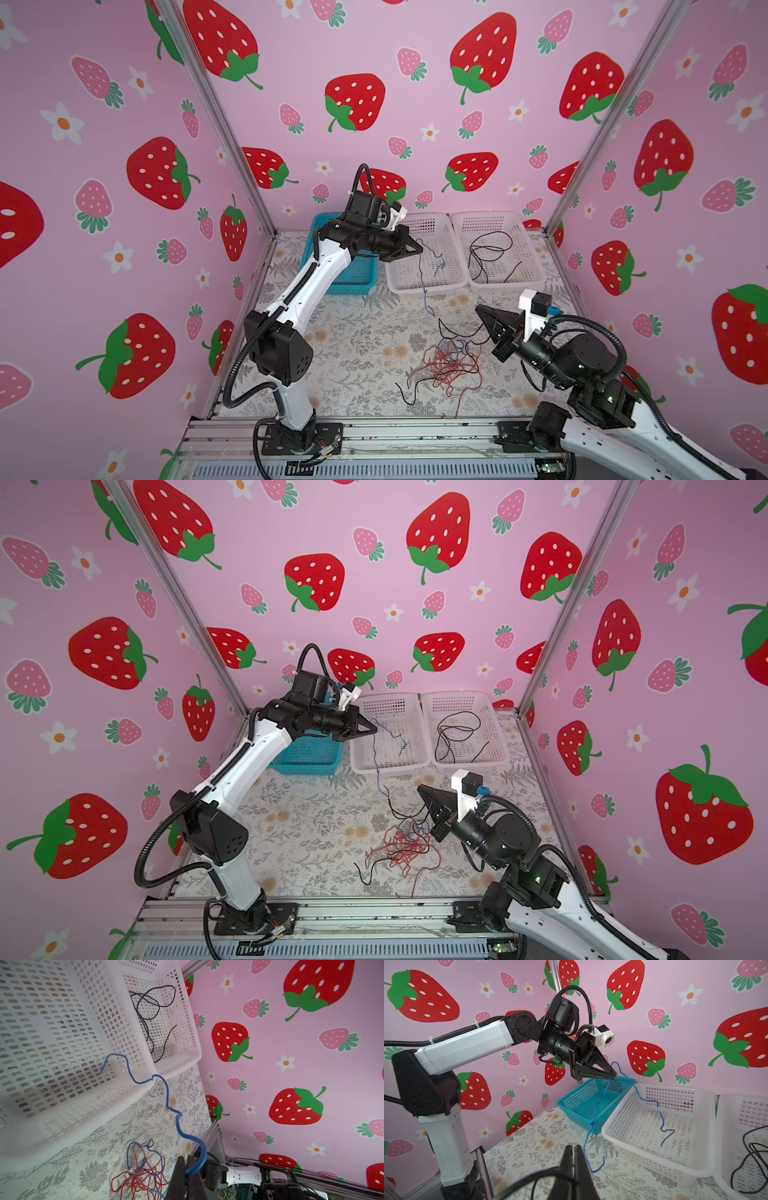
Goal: Untangle the cables
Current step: 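Hold the blue wire inside the white basket with the left gripper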
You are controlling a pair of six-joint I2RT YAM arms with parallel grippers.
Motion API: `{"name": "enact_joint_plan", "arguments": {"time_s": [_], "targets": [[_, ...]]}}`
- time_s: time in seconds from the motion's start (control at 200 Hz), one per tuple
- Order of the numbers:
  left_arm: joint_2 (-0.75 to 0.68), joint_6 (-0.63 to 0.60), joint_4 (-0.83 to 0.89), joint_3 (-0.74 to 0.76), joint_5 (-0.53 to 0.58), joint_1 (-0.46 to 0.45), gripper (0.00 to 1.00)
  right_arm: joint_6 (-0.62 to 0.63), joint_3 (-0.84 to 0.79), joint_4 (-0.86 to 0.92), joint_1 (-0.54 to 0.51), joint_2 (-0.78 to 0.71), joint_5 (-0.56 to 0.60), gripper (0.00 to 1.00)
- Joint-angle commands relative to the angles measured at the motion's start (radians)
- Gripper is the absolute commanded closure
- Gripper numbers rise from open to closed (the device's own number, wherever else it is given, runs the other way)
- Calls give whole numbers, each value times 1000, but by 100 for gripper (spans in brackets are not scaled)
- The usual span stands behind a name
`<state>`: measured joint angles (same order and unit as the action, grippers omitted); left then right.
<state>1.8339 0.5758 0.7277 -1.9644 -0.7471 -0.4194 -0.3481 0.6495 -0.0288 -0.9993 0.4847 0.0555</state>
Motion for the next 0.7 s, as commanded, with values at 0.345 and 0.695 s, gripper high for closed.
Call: {"name": "enact_joint_plan", "arguments": {"time_s": [0.345, 0.695], "targets": [[386, 49, 128, -496, 90, 72, 100, -35, 5, -16, 3, -9, -25, 100], [492, -19, 80, -466, 252, 77, 100, -38, 7, -5, 4, -28, -34, 100]]}}
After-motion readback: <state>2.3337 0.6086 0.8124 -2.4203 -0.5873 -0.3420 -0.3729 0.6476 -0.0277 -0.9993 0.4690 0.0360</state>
